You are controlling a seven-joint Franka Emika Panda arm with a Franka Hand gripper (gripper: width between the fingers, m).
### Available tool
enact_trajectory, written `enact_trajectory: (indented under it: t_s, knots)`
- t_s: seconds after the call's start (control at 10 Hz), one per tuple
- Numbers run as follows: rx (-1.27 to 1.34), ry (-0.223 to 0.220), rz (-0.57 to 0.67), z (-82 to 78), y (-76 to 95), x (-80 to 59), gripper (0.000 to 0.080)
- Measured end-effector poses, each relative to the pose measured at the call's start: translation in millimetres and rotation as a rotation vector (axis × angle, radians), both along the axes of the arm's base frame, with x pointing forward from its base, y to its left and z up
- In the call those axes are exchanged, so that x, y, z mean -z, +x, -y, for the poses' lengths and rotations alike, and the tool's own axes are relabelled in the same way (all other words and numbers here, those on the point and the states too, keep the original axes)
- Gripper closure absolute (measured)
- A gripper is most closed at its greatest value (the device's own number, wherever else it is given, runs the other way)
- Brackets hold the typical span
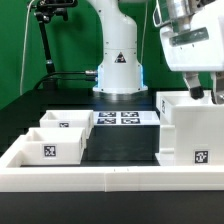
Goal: Assemble drawer
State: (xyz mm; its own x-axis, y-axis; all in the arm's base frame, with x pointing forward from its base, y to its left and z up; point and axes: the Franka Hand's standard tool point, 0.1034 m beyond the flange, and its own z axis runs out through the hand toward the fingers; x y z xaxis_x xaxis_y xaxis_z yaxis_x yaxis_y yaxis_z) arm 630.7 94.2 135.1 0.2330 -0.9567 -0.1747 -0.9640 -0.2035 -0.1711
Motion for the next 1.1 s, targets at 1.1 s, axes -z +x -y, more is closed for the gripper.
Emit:
enact_trajectory:
  t_s: [1.1]
  knots:
    - [-0.617,-0.118,0.001,34.5,-18.5,-8.1,0.0150]
